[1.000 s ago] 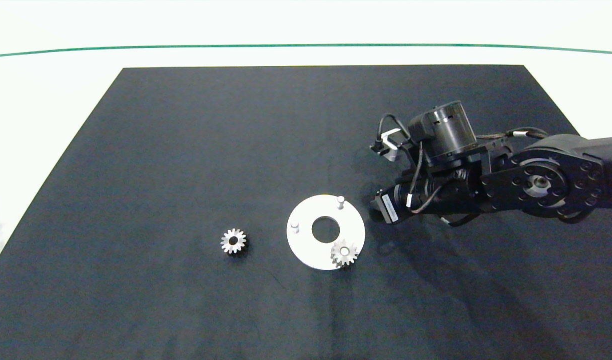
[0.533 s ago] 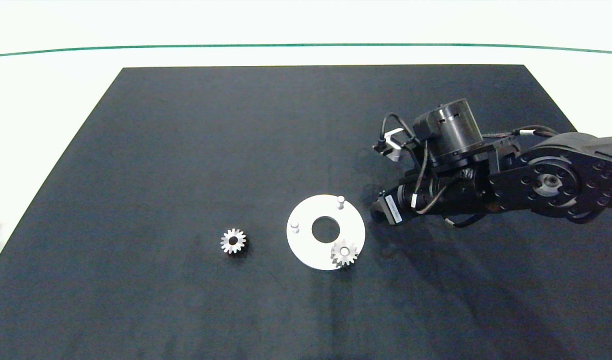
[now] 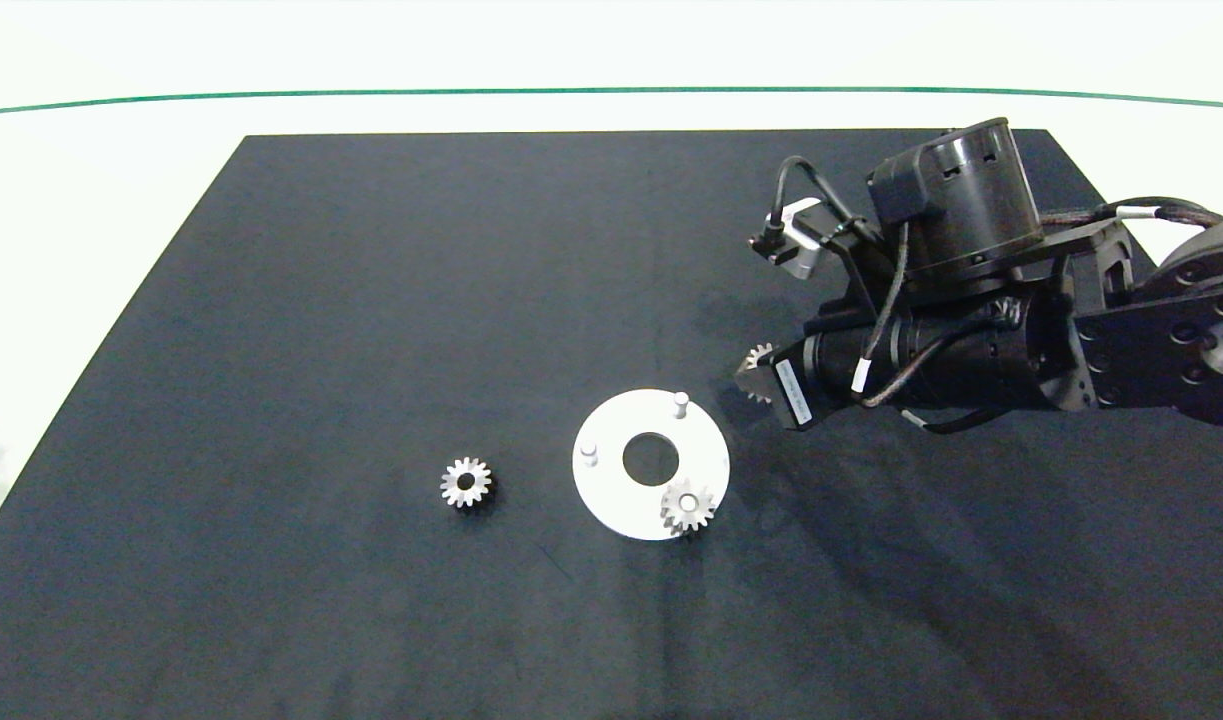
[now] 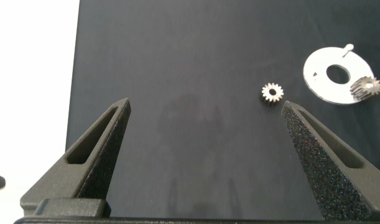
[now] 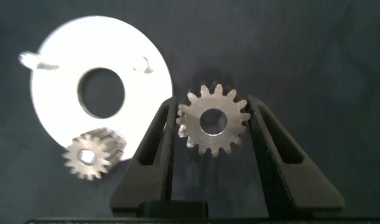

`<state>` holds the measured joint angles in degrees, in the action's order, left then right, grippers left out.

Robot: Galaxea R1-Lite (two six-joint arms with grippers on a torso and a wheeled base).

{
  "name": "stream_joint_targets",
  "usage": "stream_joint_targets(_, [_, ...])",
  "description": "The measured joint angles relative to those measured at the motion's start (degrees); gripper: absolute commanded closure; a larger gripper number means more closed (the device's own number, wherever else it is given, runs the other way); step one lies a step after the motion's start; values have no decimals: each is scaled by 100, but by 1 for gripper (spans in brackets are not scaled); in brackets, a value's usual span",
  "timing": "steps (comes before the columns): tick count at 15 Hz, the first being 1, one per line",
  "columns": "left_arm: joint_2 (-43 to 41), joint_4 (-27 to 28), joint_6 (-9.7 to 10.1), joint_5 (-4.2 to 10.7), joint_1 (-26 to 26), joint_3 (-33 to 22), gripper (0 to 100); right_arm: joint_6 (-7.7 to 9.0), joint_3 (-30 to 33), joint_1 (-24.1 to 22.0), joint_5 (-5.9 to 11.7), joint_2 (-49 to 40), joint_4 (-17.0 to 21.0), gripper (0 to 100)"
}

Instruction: Install three planetary gears onto the carrier pins

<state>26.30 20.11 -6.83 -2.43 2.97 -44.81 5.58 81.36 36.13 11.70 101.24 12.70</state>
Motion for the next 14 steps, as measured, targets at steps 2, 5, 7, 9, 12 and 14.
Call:
stream_joint_targets(2, [-12, 2, 0, 4, -2, -5, 0, 4, 124, 166, 117, 18, 5, 87])
stream_joint_targets(5, [-22, -2, 0, 4, -9, -13, 0, 127, 345, 435, 301, 187, 6, 87])
stream_joint_targets(7, [-22, 0, -6, 0, -9, -9, 0, 262, 433, 499, 433, 319, 6, 87])
stream_joint_targets(9, [-23, -2, -4, 4, -9, -15, 0, 279, 496, 524, 452, 433, 5, 87])
stream_joint_targets(12, [-26, -2, -2, 6, -6, -20, 0, 279, 541, 545, 450, 584, -4, 87])
stream_joint_targets(14, [-22, 0, 0, 4, 5, -20, 0, 273, 612, 592, 447, 645, -2, 87])
